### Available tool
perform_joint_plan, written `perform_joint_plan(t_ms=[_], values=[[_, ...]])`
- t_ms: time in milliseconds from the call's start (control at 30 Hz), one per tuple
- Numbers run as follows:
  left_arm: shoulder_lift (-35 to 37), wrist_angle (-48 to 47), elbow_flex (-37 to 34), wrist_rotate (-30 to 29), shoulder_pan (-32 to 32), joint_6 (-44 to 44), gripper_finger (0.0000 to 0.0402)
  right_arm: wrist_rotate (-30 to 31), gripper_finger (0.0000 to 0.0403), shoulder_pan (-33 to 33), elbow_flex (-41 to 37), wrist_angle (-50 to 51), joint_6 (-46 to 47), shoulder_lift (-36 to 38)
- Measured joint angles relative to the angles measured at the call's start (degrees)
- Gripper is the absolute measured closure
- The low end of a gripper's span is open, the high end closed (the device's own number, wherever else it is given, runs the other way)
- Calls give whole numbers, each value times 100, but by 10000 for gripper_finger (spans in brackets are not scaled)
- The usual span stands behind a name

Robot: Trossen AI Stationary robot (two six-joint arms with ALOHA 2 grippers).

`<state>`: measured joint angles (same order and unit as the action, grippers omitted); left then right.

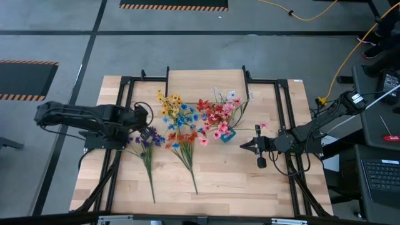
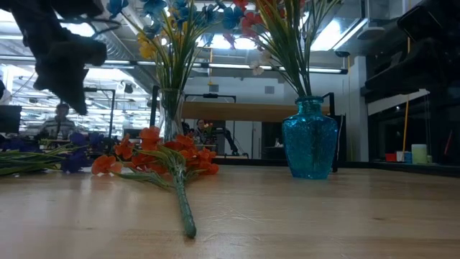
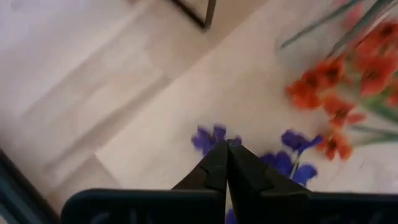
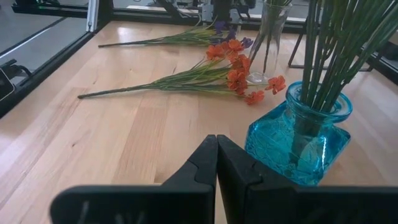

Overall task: Pick and place flowers into a vace then onto a shelf
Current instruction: Put the violet flowers into the transparent vase

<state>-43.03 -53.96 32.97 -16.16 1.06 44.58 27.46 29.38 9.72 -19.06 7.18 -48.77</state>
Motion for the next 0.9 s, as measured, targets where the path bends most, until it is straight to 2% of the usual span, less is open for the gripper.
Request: perform_joint_plan(t_ms=[167,367,467,633,900], values=[[-574,-714,392,332,-77,306,400,4,389,-1,2,-114,145,2],[-1210,-2135,1654,-75,-503,913,401,7,389,1,2,-147,134,0],[-1385,-2391,2219,-224,-944,1319,399,7,389,0,2,-133,134,0],[-1740,-2827,2786,-202,-1934,2557,400,4,389,-1,2,-118,-124,0],[-2697,-2956,3082,704,-3377,4410,400,4,389,-1,2,-42,-148,0]])
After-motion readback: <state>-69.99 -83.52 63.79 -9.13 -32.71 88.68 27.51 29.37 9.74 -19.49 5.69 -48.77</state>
